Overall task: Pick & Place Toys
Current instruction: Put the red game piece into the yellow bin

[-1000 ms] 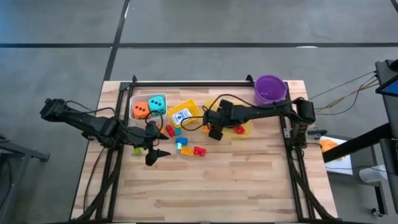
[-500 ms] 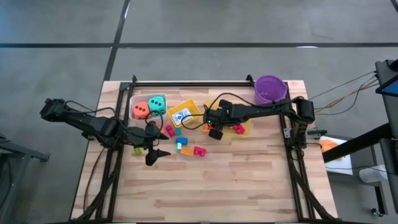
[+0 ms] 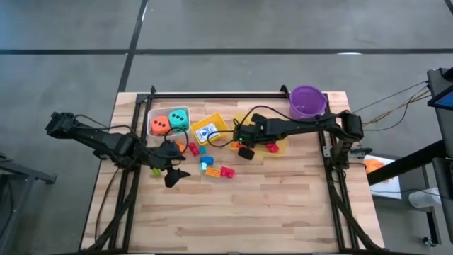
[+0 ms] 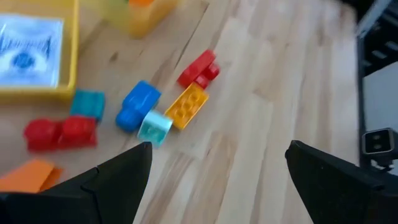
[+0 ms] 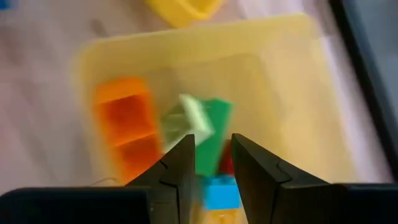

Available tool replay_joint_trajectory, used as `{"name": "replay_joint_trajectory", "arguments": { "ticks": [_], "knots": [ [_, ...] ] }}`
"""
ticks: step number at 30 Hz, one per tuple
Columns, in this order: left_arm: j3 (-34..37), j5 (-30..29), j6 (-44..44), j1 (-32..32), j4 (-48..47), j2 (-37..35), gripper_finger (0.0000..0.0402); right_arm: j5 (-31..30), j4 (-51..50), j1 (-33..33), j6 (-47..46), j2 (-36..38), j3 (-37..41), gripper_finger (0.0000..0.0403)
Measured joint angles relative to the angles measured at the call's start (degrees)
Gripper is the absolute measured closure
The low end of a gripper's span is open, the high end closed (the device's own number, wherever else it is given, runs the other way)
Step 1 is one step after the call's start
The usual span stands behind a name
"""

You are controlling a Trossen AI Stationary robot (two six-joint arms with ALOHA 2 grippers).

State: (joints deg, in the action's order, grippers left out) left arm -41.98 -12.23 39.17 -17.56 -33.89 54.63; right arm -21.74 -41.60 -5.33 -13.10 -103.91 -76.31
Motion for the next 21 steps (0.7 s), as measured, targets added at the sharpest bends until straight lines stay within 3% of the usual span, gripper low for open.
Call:
{"name": "replay_joint_trajectory", "arguments": {
  "ticks": [6,9,13,21],
  "knots": [
    [0.00,-1.14,1.72,0.00,-1.97,-0.02,0.0034,10.18,0.41,2.47,-2.57,1.40,-0.53,0.0304],
    [0.01,-3.89,1.06,0.00,-1.92,-0.02,0.0034,14.46,0.54,4.31,-5.28,1.54,-1.43,0.0284],
    [0.00,-7.54,-0.39,0.04,-1.77,-0.02,0.0034,15.65,0.72,6.79,-7.15,1.54,-2.49,0.0228],
    [0.13,-7.69,-1.48,0.02,-1.76,-0.02,0.0034,18.47,9.60,12.88,-8.78,1.56,-3.06,0.0105]
  ]
}}
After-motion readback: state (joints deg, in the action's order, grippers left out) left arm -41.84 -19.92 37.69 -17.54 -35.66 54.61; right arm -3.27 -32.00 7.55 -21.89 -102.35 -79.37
